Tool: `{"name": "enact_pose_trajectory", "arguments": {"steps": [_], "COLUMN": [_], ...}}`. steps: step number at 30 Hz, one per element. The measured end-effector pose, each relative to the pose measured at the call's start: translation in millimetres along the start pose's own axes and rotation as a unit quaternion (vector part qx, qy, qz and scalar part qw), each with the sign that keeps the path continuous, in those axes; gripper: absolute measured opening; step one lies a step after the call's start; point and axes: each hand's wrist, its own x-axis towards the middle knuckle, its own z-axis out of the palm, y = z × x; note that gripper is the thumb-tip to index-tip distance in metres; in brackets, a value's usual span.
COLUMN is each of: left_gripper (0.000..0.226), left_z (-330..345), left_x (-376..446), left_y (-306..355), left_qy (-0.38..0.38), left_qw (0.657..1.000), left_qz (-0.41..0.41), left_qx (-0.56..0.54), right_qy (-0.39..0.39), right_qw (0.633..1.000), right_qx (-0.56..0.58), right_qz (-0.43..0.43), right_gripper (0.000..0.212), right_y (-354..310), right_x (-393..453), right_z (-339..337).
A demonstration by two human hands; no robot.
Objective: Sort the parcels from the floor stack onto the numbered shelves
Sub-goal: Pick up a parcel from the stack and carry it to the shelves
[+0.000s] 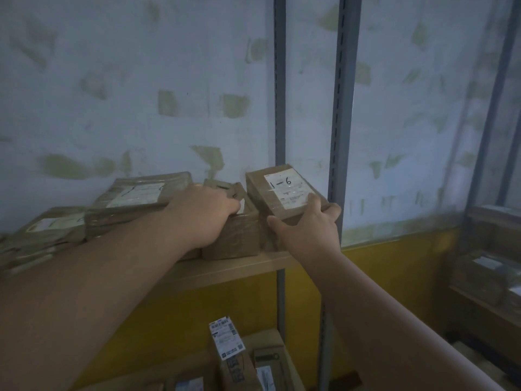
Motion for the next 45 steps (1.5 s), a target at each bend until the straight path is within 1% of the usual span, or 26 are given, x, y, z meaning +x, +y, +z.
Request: {"name": "enact_pose_trajectory", "arguments": {"steps": [2,6,10,12,16,20,23,26,30,33,35,37,41,45], "left_gripper": [0.043,0.040,0.038,0.038,0.045,0.035,0.032,0.033,0.033,0.032,0.031,0.036,0.042,0.036], "left_z": [0.9,0.9,4.4,5.6,8.5,8.5,7.7,13.7,21.3,23.9,24.5,22.0,14.5,1.6], "left_x": [0.5,-0.9,-5.1,-10.4,-29.6,-54.2,-77.4,-114.5,-193.4,-276.1,-342.1,-413.6,-561.5,-687.7], "left_y": [0.3,5.0,12.8,18.7,34.9,41.3,34.5,12.3,-29.0,-74.3,-109.6,-144.6,-206.8,-247.7], "left_qy": [-0.001,0.011,0.030,0.055,0.094,0.122,0.124,0.135,0.139,0.150,0.133,0.105,0.052,0.017], "left_qw": [1.000,1.000,0.999,0.997,0.993,0.986,0.983,0.977,0.971,0.960,0.950,0.941,0.915,0.878], "left_qz": [-0.006,-0.011,-0.030,-0.045,-0.054,-0.051,-0.052,-0.083,-0.140,-0.195,-0.248,-0.302,-0.395,-0.475], "left_qx": [-0.011,-0.002,0.018,0.004,-0.044,-0.101,-0.121,-0.144,-0.138,-0.137,-0.132,-0.107,-0.063,-0.047], "right_qy": [-0.010,-0.020,-0.008,0.000,0.017,0.038,0.045,0.031,0.008,-0.012,-0.031,-0.048,-0.070,-0.134], "right_qw": [1.000,0.997,0.997,0.997,0.992,0.984,0.977,0.972,0.960,0.939,0.919,0.900,0.847,0.802], "right_qx": [-0.018,-0.064,-0.052,-0.041,-0.001,0.049,0.073,0.081,0.094,0.132,0.164,0.199,0.289,0.350], "right_qz": [-0.007,-0.033,-0.054,-0.070,-0.124,-0.165,-0.193,-0.218,-0.264,-0.319,-0.356,-0.386,-0.441,-0.465], "right_gripper": [0.099,0.073,0.060,0.056,0.051,0.048,0.048,0.051,0.051,0.048,0.049,0.050,0.047,0.047], "right_y": [-1.7,-5.2,-2.8,-1.2,0.2,-7.6,-24.5,-52.4,-112.8,-175.1,-221.1,-268.5,-363.8,-443.5], "right_x": [1.3,-6.4,-18.2,-27.0,-47.1,-69.2,-89.2,-111.6,-156.7,-209.7,-254.8,-304.6,-409.7,-504.2], "right_z": [-3.1,-7.2,-12.4,-15.1,-20.0,-23.1,-21.4,-15.3,6.4,40.4,69.4,98.3,153.6,198.9]}}
